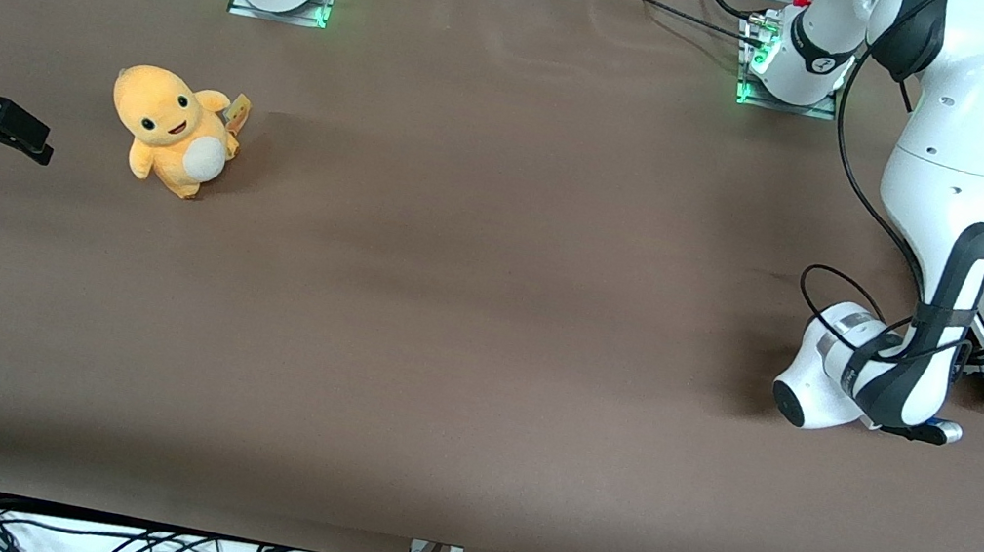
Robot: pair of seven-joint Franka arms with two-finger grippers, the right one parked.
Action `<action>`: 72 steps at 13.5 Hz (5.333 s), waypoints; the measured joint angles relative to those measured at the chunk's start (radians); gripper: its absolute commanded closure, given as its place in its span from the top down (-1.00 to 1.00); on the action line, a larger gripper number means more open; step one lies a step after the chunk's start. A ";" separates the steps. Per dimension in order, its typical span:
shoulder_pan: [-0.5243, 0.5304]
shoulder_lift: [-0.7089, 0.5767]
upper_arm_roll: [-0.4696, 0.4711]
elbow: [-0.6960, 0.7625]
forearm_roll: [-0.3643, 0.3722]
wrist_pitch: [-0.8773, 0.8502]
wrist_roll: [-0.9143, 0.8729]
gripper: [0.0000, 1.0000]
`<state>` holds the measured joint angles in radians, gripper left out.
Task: Open lower drawer with left arm only
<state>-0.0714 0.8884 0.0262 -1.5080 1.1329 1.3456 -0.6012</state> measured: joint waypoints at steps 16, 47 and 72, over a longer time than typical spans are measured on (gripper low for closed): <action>-0.018 0.001 0.004 0.036 -0.053 0.012 0.002 -0.60; 0.008 -0.064 -0.053 0.464 -0.882 0.024 0.147 1.00; 0.134 -0.567 -0.060 0.117 -1.136 0.275 0.568 1.00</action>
<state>0.0630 0.3213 -0.0340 -1.3914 -0.0026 1.6205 -0.0333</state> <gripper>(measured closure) 0.000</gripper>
